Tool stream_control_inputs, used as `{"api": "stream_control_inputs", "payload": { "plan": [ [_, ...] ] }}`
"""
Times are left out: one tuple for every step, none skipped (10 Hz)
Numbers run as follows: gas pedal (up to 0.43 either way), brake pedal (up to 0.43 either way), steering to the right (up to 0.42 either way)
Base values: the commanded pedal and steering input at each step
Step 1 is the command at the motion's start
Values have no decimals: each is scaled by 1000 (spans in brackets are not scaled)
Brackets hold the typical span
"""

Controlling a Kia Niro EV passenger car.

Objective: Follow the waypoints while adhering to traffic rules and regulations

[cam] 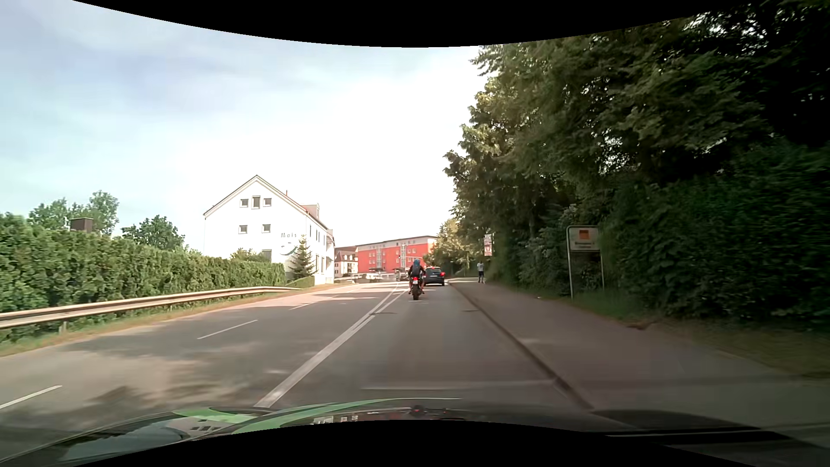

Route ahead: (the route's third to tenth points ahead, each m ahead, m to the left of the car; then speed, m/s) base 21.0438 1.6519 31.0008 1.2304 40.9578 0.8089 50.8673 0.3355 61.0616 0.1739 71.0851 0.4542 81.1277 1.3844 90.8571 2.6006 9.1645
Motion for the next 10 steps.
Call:
{"api": "stream_control_inputs", "payload": {
  "plan": [
    [157,0,20],
    [157,0,16],
    [157,0,10],
    [157,0,7],
    [157,0,8],
    [157,0,7],
    [157,0,7],
    [138,0,7],
    [87,0,8],
    [79,0,9]
  ]
}}
